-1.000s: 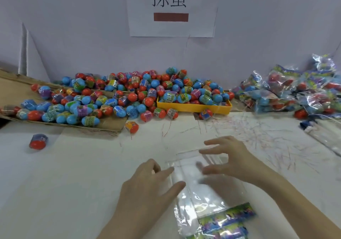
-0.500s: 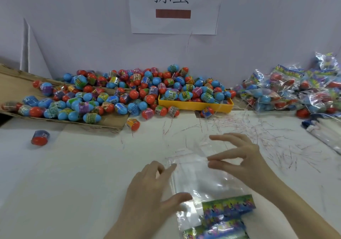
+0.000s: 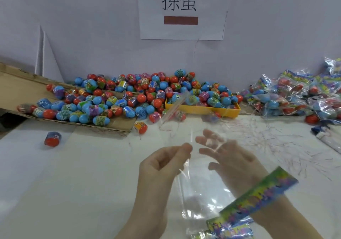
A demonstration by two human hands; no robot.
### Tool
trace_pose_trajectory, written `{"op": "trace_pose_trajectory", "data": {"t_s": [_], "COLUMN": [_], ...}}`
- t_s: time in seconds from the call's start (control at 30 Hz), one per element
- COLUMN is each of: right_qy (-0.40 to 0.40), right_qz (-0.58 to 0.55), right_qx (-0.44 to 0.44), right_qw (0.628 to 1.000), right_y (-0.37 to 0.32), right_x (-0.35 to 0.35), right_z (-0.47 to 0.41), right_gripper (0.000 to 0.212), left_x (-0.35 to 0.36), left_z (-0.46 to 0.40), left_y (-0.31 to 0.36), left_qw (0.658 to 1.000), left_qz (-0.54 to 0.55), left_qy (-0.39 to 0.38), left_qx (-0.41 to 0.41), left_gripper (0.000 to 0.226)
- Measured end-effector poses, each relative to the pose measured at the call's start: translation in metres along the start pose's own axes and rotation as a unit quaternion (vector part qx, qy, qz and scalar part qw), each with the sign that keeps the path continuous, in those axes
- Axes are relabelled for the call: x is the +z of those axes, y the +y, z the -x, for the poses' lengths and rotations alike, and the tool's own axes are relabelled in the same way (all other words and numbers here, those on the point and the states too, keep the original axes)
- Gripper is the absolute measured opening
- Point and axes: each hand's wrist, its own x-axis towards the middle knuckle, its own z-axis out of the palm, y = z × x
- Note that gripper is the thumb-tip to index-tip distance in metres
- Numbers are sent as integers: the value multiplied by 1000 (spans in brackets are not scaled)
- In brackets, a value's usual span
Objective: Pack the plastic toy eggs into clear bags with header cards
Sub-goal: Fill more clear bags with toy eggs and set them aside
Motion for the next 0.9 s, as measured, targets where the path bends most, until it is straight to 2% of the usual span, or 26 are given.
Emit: {"op": "trace_pose_trajectory", "data": {"t_s": [0.03, 0.07, 0.13, 0.23, 0.3, 0.43, 0.6, 0.8, 0.83, 0.9], "right_qy": [-15, -61, -87, -16, 12, 43, 56, 11, 39, 143], "right_qz": [-63, -79, -42, 60, 69, 26, -2, 78, 89, 145], "right_qx": [27, 33, 51, 14, 8, 32, 38, 26, 21, 14], "right_qw": [998, 994, 994, 998, 998, 998, 998, 997, 995, 979], "right_y": [-5, -13, -28, -33, -31, -26, -16, -15, -15, -7], "right_x": [0, 0, 0, 7, 11, 20, 25, 12, 3, -21], "right_z": [-2, -1, 0, 7, 7, 9, 8, -9, -19, -48], "right_gripper": [82, 86, 82, 37, 22, 19, 17, 31, 30, 26], "left_x": [-1, -4, -7, -12, -15, -17, -16, -27, -32, -39], "left_z": [1, 1, 1, 1, -1, -1, -1, -13, -18, -25], "left_y": [6, 9, 14, 19, 21, 21, 18, 10, 7, 2], "left_qw": [1000, 1000, 1000, 998, 998, 998, 999, 999, 999, 997], "left_qz": [3, 0, -24, -42, -48, -34, -29, -2, 16, 45], "left_qy": [-2, -3, -5, 0, -4, -43, -25, -34, -28, -6], "left_qx": [0, 1, 18, 48, 46, 21, 27, -20, -39, -67], "left_gripper": [29, 28, 27, 26, 31, 38, 27, 31, 34, 39]}}
